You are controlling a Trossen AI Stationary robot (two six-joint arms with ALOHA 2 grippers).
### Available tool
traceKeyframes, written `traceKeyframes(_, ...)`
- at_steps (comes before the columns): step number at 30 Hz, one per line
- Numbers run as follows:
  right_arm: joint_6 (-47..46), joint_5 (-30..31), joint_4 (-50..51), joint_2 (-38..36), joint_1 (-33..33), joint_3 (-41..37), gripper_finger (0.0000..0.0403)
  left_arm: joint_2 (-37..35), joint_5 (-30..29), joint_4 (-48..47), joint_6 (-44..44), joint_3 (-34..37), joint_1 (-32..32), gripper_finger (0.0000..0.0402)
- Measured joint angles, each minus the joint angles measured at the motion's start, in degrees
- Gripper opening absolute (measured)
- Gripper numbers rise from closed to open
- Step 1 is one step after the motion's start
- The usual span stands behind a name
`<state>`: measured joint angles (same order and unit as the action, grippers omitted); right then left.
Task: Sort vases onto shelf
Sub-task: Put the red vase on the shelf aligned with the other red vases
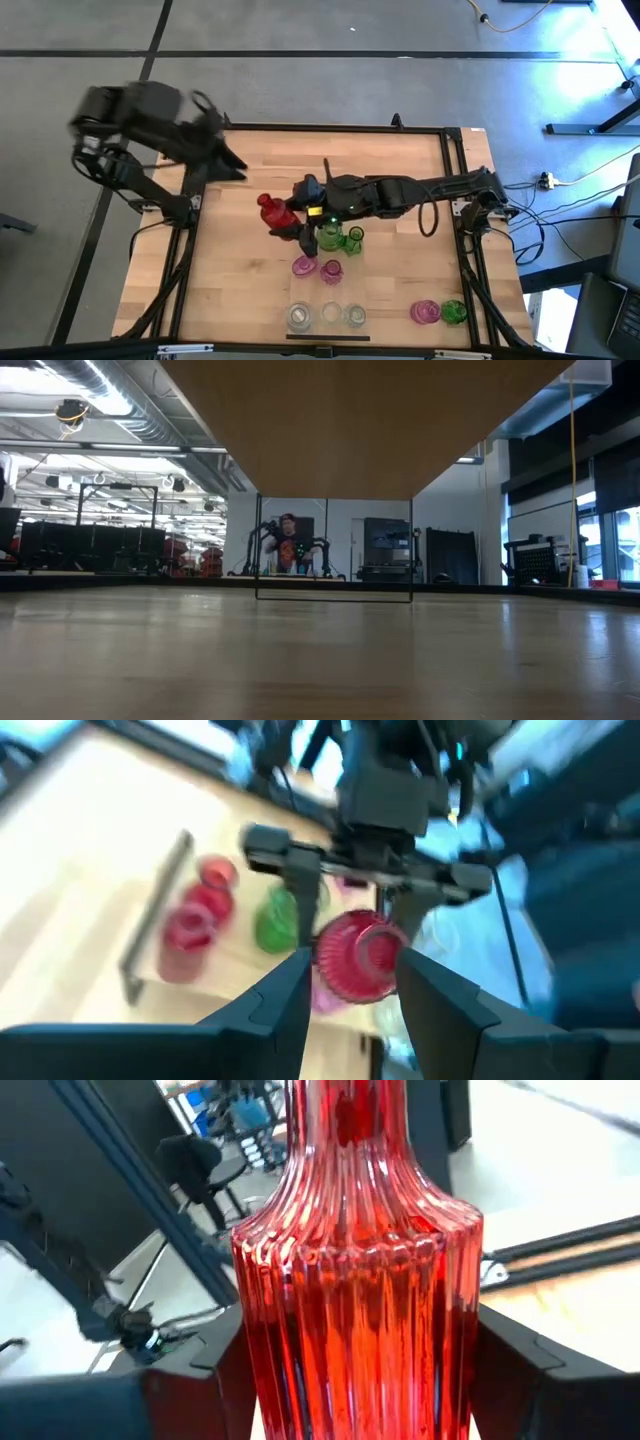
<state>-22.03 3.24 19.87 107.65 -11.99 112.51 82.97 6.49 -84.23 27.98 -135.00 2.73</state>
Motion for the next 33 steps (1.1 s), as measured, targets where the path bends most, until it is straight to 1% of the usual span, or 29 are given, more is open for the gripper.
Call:
traceKeyframes(2,0.46,1.98,0.09,-1.04,-0.02,0.0,0.0238,-2.46,-3.3,1.26,0.61,-0.02,-0.08,0.0139)
traceKeyframes(4,1.35,5.36,1.17,-2.45,-0.53,0.0,0.0238,-4.59,-6.12,1.91,1.76,-0.05,0.37,0.0139)
traceKeyframes(7,3.22,12.46,3.84,-5.23,-1.45,0.0,0.0238,-7.44,-10.53,2.15,2.97,-0.07,1.68,0.0139)
traceKeyframes(10,4.51,19.89,8.36,-8.2,-3.16,0.0,0.0238,-8.79,-14.53,2.15,3.14,-0.07,3.49,0.0139)
traceKeyframes(13,4.37,27.27,14.06,-10.76,-5.31,0.0,0.0238,-9.37,-16.79,2.07,2.45,-0.07,5.03,0.0139)
traceKeyframes(17,1.67,35.85,17.07,-13.63,-8.3,-2.67,0.0238,-9.04,-18.04,1.89,-0.22,-0.07,5.96,0.0139)
traceKeyframes(20,-2.0,41.31,17.02,-16.18,-10.13,-7.17,0.0238,-8.17,-18.02,1.73,-2.12,0.0,5.98,0.0139)
traceKeyframes(25,-9.08,49.7,15.01,-21.25,-12.53,-17.78,0.0238,-7.19,-18.06,1.47,-4.99,0.02,5.98,0.0139)
traceKeyframes(30,-13.34,56.02,7.45,-28.07,-14.05,-30.15,0.0238,-6.89,-18.79,1.49,-7.2,0.02,5.98,0.0139)
traceKeyframes(33,-13.83,58.14,1.1,-32.29,-14.88,-38.22,0.0238,-6.77,-20.11,1.47,-7.58,0.02,5.98,0.0139)
